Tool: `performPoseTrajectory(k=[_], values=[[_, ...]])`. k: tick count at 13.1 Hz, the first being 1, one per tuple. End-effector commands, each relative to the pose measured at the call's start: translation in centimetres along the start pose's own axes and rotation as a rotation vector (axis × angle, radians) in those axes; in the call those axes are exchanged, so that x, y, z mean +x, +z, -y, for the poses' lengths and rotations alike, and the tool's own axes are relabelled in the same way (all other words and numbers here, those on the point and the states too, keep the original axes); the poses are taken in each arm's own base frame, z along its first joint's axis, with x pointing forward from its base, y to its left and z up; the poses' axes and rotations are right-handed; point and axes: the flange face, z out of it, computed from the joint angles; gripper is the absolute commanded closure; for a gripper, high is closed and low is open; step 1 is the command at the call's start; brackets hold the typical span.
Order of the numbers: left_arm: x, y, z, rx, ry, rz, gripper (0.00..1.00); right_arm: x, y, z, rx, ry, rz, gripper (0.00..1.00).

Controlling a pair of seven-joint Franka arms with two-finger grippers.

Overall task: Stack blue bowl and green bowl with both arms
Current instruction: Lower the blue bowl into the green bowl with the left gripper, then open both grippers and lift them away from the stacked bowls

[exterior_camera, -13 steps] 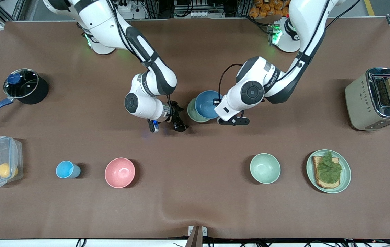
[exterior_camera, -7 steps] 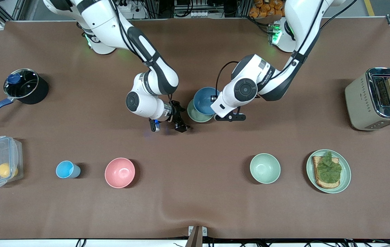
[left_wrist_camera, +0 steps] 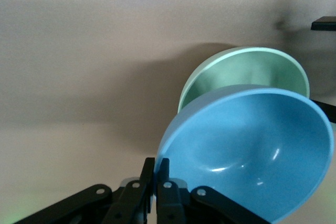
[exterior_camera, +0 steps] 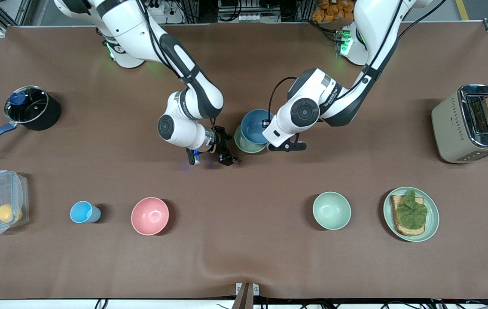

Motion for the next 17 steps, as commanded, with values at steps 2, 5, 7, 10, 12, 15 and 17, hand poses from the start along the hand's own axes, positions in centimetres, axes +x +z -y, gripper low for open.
performPoseTrajectory(k=[2, 5, 7, 10, 12, 15, 17], values=[[0.2, 1.3, -1.3, -0.032, -0.03, -0.009, 1.0, -0.2, 0.1, 0.1, 0.016, -0.006, 0.013, 0.0], [0.6, 1.4, -1.6, -0.042, -0.028, -0.018, 1.0, -0.1, 0.2, 0.1, 0.015, -0.005, 0.012, 0.0], [0.9, 1.4, -2.4, -0.05, -0.02, -0.019, 1.0, -0.1, 0.1, 0.1, 0.015, -0.006, 0.013, 0.0], [1.3, 2.0, -2.8, -0.059, -0.017, -0.026, 1.0, -0.1, 0.2, 0.1, 0.015, -0.007, 0.012, 0.0], [1.5, 2.2, -2.7, -0.059, -0.019, -0.025, 1.0, -0.1, 0.1, 0.1, 0.015, -0.007, 0.013, 0.0], [1.8, 3.1, -2.5, -0.053, -0.021, -0.015, 1.0, -0.1, 0.1, 0.1, 0.015, -0.016, 0.013, 0.0], [1.9, 3.2, -2.5, -0.055, -0.021, -0.018, 1.0, 0.1, 0.1, 0.1, 0.014, -0.017, 0.012, 0.0]])
